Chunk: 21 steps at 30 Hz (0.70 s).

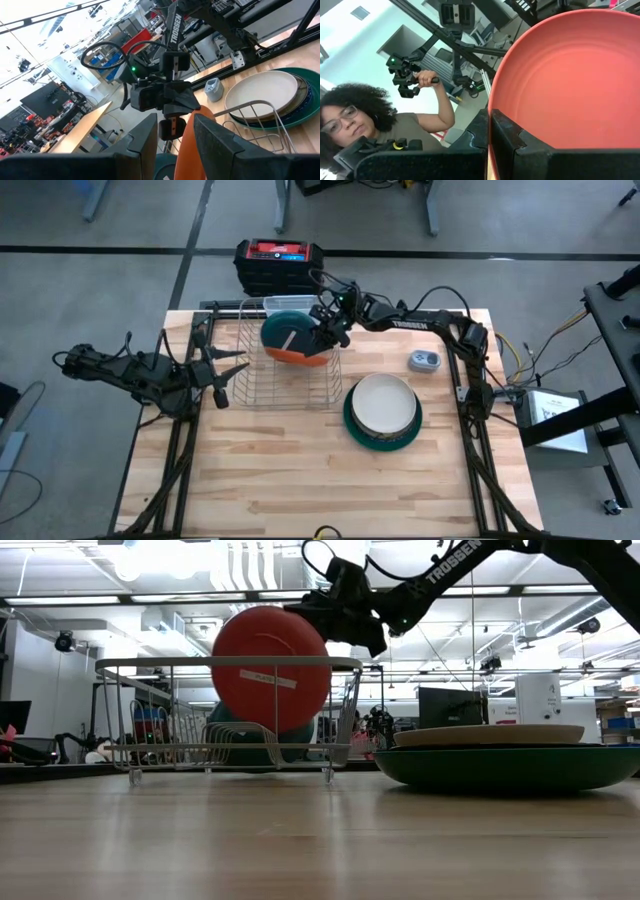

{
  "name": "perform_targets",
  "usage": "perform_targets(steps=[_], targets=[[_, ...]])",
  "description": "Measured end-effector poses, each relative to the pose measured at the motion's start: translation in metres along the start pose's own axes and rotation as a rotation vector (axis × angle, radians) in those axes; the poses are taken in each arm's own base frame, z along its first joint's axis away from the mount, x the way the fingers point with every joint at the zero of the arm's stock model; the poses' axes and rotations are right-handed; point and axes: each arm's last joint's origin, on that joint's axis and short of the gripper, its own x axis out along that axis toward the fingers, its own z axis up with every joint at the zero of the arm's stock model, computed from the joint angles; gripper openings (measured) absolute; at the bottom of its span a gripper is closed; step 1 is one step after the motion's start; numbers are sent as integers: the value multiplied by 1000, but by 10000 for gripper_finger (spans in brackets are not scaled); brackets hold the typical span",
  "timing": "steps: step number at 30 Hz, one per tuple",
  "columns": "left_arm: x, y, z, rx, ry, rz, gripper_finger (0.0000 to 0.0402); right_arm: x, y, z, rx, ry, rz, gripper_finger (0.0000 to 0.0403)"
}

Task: Sort dishes
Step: Put the orange plate into the dish rack

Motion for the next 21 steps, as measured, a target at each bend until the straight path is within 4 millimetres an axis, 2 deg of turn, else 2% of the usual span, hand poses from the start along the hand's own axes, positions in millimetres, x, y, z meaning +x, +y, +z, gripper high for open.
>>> perform_targets(steps=[21], targets=[[0, 0, 0, 4, 1, 0, 117, 7, 2, -2, 13, 13, 11, 0]])
